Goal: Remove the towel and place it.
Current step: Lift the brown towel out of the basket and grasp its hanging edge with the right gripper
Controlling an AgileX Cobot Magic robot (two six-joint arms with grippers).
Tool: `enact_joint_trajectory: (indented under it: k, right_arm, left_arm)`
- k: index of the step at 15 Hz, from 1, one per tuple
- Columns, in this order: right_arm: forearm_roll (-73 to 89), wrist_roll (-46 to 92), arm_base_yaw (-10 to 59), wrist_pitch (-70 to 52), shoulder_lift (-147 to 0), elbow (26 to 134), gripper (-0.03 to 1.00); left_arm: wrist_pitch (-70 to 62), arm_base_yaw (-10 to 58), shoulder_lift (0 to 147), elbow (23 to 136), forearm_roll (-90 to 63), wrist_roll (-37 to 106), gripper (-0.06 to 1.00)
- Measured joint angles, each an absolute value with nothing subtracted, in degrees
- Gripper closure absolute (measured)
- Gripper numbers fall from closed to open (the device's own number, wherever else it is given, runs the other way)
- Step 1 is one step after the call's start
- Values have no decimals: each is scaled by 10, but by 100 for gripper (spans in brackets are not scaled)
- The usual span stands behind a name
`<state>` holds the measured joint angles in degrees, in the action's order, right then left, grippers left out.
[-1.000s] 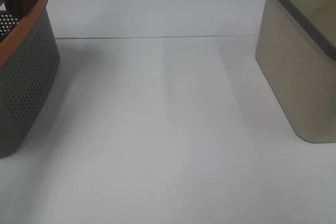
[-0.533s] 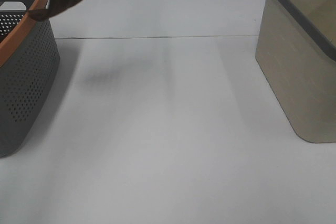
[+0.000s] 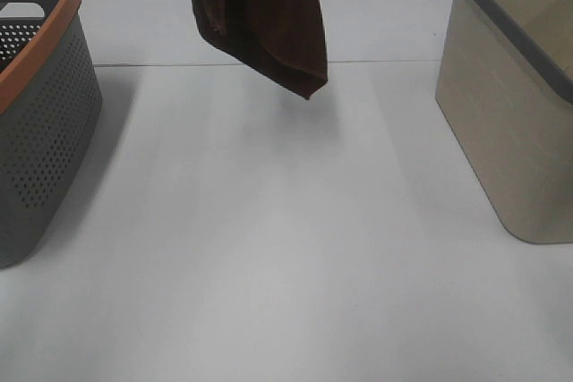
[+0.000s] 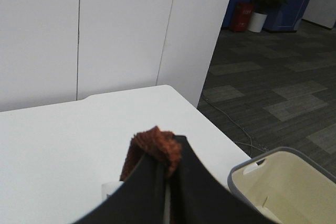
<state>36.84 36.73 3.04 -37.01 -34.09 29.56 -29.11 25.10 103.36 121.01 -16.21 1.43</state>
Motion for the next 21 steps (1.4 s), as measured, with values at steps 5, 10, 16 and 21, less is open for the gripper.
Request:
enact_joint_trajectory:
  k: [5, 10, 16, 21]
  right_arm:
    - [419, 507, 123, -295, -513, 366, 63]
    - [410, 563, 280, -147, -694, 446, 59]
    - [448, 542, 335, 30, -773, 462, 53]
    - [454, 535, 374, 85, -796, 462, 53]
  left_arm:
    - [-293, 277, 1052, 1210, -161, 16, 93]
    - [-313, 309, 1060, 1210, -137, 25, 93]
    - [-316, 311, 1060, 1210, -136, 25, 93]
    - [-316, 311, 1060, 1210, -139, 25, 93]
